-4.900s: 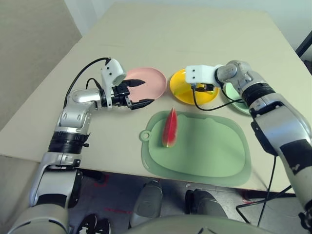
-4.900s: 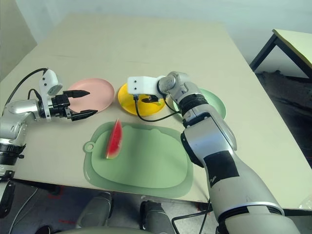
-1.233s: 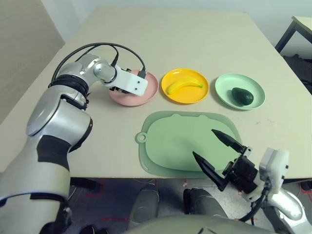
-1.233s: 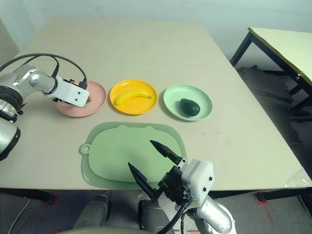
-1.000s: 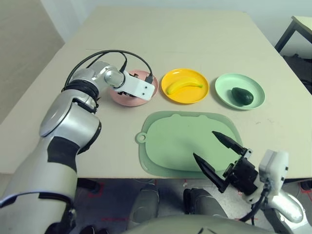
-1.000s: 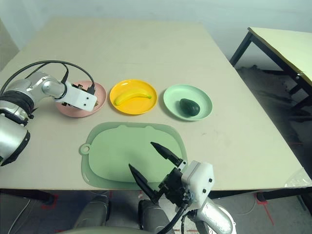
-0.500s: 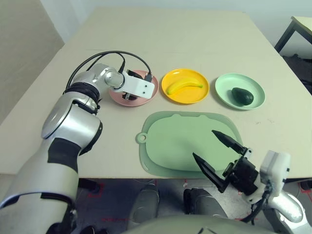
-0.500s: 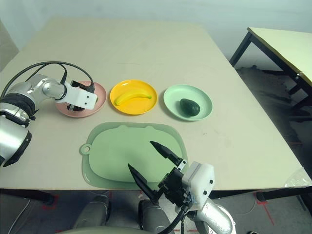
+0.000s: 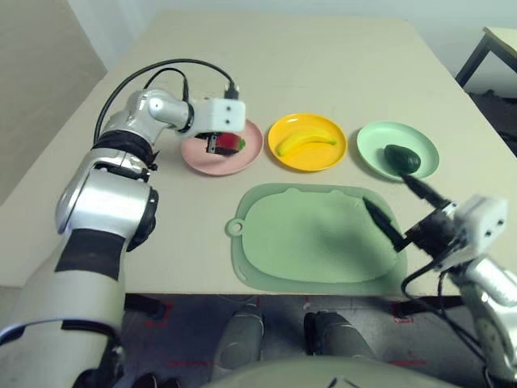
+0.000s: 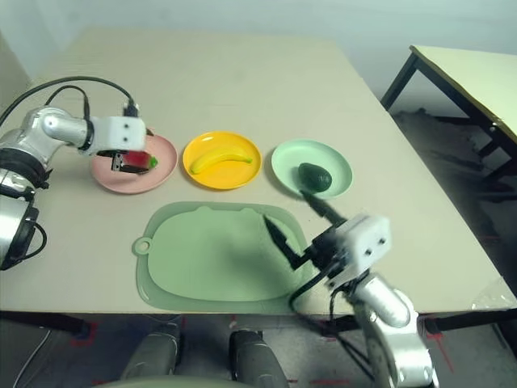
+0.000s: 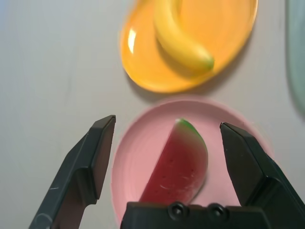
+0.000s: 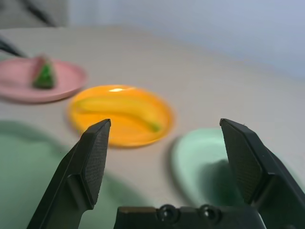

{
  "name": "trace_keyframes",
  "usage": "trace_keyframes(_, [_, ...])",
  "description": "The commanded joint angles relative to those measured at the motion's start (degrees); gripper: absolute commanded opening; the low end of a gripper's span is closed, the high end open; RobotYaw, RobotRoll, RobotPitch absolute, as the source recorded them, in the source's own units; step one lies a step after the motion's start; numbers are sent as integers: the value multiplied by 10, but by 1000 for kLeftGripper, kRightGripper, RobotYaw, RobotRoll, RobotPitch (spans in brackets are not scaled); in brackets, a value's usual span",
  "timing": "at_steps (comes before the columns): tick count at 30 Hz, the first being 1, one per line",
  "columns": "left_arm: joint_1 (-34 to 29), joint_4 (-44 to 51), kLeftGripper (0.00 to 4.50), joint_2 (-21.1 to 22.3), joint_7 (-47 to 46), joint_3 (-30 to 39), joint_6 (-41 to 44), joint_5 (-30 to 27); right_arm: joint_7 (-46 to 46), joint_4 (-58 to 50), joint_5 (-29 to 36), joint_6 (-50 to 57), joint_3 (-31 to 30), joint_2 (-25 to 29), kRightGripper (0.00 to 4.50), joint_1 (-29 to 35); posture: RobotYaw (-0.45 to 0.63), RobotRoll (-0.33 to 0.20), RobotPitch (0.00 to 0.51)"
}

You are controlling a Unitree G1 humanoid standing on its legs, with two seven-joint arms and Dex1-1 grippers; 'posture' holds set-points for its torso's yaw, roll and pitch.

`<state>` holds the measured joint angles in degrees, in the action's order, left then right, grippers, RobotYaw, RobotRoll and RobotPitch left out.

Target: Place the fruits into color-matched plates.

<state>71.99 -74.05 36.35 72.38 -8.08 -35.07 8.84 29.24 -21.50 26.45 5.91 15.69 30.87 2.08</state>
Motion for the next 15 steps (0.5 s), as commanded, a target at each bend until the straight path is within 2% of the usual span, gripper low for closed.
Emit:
trace_keyframes(1, [-38,41,4468,17,60,73,71,-91,-7,51,21,32,43,11,4500,-15,159,0,126])
trace_keyframes(3, [-75,77,4468,27,67,107,108,-131,-31,64,34,47,68,-5,4500,-14,192,0,126])
trace_keyframes(5, [-131,128,4468,35,57,145,148,-174,-75,54,61,66,93,-44,4500,-1,203,0,127])
trace_keyframes(10, [-307,320,4468,30,-23,230,284,-276,-149,36,97,63,160,-116,4500,34,219,0,127])
trace_keyframes(12, [-373,381,4468,14,-82,273,333,-315,-148,48,97,37,191,-128,4500,58,224,0,125])
trace_keyframes(15, [-449,455,4468,-9,-140,305,365,-345,-99,71,80,-10,201,-130,4500,101,232,0,124])
